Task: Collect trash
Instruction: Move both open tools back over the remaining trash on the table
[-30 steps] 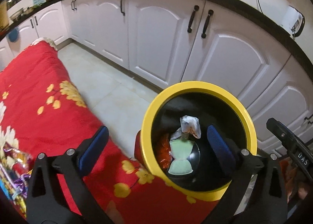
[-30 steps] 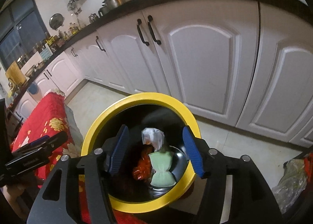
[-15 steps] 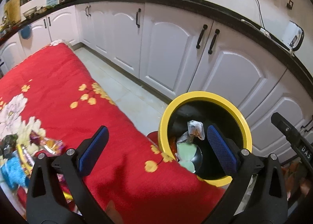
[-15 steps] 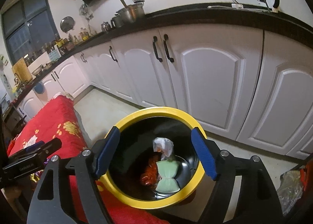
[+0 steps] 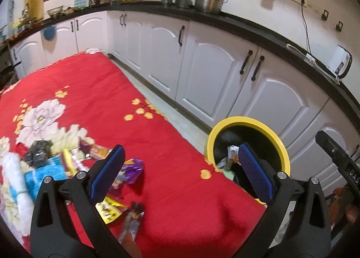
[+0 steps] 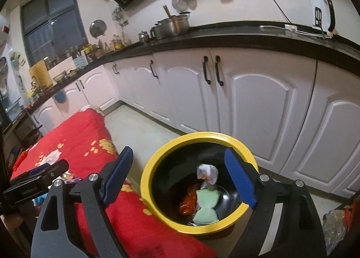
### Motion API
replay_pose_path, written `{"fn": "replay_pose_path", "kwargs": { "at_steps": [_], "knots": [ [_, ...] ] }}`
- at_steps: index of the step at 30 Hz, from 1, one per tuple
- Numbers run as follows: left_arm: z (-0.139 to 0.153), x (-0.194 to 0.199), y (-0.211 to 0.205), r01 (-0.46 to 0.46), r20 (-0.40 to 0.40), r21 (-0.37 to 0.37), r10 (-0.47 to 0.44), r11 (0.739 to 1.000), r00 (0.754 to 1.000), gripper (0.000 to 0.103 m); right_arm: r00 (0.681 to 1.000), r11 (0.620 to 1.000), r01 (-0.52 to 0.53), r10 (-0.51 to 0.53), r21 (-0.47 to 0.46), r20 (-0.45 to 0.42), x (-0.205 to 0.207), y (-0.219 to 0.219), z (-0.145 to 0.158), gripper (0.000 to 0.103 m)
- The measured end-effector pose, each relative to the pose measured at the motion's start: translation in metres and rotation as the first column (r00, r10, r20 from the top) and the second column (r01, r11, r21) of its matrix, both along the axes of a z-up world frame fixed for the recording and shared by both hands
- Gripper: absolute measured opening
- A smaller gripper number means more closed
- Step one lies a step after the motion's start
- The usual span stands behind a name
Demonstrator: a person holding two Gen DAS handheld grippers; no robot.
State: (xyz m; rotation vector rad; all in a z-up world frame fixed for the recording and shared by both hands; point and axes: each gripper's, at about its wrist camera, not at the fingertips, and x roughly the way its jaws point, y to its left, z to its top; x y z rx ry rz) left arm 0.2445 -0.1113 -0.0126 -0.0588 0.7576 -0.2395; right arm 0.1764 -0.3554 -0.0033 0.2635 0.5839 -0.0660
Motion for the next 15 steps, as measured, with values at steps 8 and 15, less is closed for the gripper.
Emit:
{"fn": "replay_pose_path", "kwargs": {
  "at_steps": [8,15],
  "knots": [
    [0.009,-0.018,0.037,-0.06,0.026,-0.016,0.061,0.998,0.998,0.093,0.997,0.997,-0.078,0.078,-0.01,0.018,-0.003,0.035,0.01,0.082],
    [0.014,-0.029,0.073,-0.124,0.041,-0.033,0.125,0.992,0.991,0.093,0.988,0.988,-0.155,0.155,-0.024,0.025,-0.004,0.071,0.017,0.082]
  ]
}}
